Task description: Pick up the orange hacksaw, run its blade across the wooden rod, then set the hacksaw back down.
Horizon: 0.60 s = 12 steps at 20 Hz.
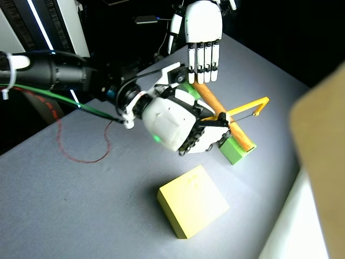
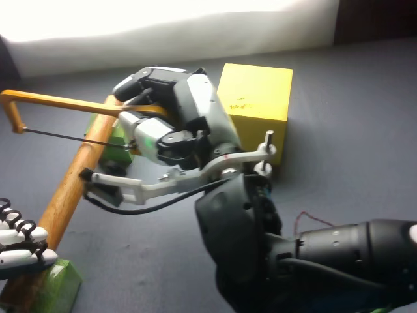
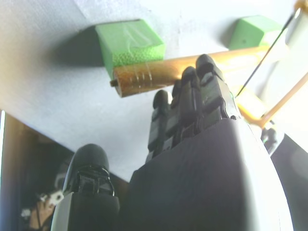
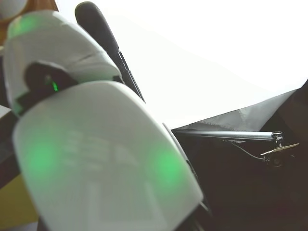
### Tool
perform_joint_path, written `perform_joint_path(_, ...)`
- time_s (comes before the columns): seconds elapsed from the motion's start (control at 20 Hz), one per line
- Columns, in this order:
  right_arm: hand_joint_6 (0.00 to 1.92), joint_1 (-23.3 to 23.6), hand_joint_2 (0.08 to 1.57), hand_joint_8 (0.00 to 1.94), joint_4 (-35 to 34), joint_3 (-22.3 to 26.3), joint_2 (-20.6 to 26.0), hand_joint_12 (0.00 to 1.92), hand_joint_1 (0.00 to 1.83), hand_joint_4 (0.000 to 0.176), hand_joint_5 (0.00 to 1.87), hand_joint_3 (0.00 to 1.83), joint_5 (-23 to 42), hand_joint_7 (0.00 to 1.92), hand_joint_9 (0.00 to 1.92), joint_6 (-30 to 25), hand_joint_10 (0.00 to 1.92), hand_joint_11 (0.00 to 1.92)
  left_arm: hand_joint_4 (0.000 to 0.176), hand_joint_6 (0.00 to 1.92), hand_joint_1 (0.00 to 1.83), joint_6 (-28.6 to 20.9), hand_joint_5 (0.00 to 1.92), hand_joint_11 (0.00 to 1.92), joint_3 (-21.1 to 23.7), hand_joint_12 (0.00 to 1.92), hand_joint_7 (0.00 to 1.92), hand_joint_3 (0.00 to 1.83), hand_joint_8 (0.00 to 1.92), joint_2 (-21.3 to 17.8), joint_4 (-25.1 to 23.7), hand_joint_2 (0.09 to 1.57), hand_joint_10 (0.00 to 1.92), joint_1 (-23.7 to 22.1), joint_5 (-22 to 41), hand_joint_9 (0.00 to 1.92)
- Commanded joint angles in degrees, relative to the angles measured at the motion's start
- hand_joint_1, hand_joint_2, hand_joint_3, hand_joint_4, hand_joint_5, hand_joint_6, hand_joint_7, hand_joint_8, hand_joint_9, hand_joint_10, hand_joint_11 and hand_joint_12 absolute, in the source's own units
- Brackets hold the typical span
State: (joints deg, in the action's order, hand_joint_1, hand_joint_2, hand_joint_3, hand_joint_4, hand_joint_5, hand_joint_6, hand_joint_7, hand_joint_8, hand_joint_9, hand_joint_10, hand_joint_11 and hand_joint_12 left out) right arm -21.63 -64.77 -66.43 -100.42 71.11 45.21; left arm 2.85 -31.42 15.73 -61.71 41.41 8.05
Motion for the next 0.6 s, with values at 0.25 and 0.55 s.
perform_joint_path(0.25, 1.06, 1.3, 1.15, 1.09, 4.0, -3.0, -4.0, 1.28, 1.37, 0.000, 0.82, 0.00, 6.5, 0.89, 0.94, -2.6, 1.30, 0.86, 0.000, 0.00, 0.09, 0.0, 0.13, 0.00, 0.1, 0.21, 0.11, 0.00, 0.00, 0.5, 0.3, 1.28, 0.00, -0.6, 0.7, 0.08)
perform_joint_path(0.55, 1.07, -0.8, 1.14, 1.06, 4.8, 0.0, -1.4, 1.27, 1.37, 0.000, 0.81, 0.00, 7.5, 0.90, 0.95, -2.8, 1.28, 0.89, 0.000, 0.00, 0.05, 0.0, 0.13, 0.00, 0.0, 0.23, 0.12, 0.00, 0.00, 0.5, 0.3, 1.29, 0.00, -0.6, 0.5, 0.09)
